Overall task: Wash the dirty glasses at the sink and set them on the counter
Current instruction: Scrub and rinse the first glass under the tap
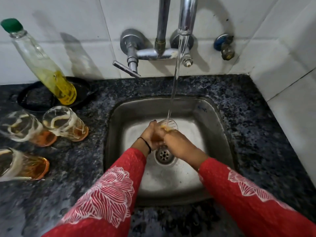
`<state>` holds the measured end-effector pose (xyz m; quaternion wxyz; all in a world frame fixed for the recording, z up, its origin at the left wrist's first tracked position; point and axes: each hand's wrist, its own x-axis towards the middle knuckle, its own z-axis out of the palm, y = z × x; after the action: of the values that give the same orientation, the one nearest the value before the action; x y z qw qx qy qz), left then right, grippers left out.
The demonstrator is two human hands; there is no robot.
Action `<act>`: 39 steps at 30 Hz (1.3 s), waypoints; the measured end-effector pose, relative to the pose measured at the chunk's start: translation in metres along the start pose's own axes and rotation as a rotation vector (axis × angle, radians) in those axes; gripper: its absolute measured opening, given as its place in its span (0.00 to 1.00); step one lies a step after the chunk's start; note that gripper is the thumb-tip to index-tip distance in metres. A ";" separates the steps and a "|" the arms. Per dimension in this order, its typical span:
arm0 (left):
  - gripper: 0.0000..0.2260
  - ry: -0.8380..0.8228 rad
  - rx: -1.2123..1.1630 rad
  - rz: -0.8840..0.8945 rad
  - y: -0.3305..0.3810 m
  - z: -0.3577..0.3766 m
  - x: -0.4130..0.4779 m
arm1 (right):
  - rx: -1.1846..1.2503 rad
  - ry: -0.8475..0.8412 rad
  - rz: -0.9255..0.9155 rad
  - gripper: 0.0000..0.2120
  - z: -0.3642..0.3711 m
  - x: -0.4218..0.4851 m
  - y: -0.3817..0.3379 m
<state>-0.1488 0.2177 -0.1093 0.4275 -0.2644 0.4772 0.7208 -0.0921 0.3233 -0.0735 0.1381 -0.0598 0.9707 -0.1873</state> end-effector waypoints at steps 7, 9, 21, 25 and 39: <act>0.24 -0.041 -0.275 0.147 -0.004 -0.002 0.009 | 0.455 0.145 0.278 0.10 -0.023 0.018 -0.009; 0.28 -0.013 -0.309 0.220 -0.005 -0.001 0.012 | 0.705 0.262 0.367 0.10 -0.010 0.022 -0.026; 0.28 -0.071 -0.044 0.085 0.016 -0.008 0.017 | 0.554 0.188 0.185 0.15 0.004 0.006 -0.009; 0.13 -0.027 -0.161 0.209 -0.001 -0.003 0.027 | 1.157 0.239 0.477 0.09 0.004 0.030 -0.041; 0.30 0.023 -0.101 0.228 0.002 0.002 0.035 | 0.976 0.216 0.458 0.16 0.012 0.039 -0.035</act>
<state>-0.1683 0.2319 -0.1352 0.3232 -0.2379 0.4721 0.7849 -0.1238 0.2808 -0.0802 0.0867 0.2435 0.7680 -0.5859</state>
